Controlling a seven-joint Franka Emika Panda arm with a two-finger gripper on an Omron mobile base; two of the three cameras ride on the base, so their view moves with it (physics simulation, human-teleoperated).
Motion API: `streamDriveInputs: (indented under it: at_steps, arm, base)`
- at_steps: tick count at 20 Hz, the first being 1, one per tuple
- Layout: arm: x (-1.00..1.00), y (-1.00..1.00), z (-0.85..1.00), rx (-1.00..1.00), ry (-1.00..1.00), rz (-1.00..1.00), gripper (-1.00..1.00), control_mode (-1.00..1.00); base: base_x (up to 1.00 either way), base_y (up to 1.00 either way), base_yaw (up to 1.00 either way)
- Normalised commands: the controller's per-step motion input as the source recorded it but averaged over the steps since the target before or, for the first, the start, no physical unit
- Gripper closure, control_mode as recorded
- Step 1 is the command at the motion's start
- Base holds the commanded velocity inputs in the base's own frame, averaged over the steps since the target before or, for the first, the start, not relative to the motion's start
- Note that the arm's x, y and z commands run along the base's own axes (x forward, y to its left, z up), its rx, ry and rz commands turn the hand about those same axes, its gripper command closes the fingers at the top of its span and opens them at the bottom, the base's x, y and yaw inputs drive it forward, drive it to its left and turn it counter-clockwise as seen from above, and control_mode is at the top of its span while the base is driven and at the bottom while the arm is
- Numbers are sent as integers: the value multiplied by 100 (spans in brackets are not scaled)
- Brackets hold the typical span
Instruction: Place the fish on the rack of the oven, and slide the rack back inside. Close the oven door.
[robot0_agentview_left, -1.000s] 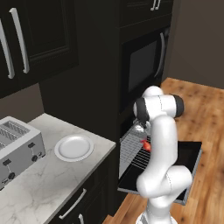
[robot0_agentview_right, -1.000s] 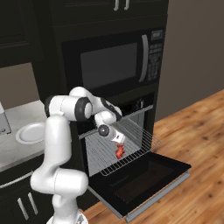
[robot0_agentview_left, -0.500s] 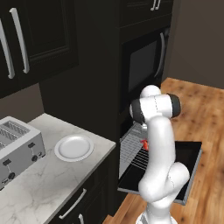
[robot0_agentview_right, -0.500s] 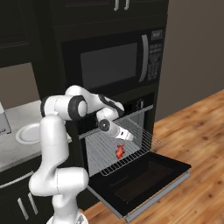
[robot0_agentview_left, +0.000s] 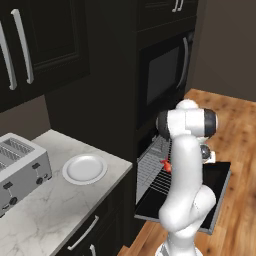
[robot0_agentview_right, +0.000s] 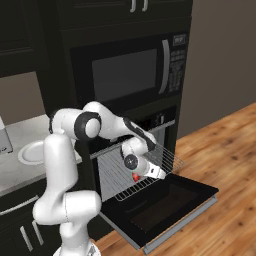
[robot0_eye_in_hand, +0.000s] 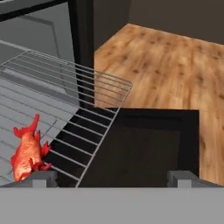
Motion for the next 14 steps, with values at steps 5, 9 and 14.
streamDriveInputs:
  at_steps: [5, 9, 14]
  arm:
    - [-49, -88, 0, 29, 9, 12, -100, -100]
    - [-38, -81, 0, 36, 4, 15, -100, -100]
    - [-22, -56, 22, 27, 0, 7, -100, -100]
  base:
    - [0, 0, 0]
    - [0, 0, 0]
    - [0, 0, 0]
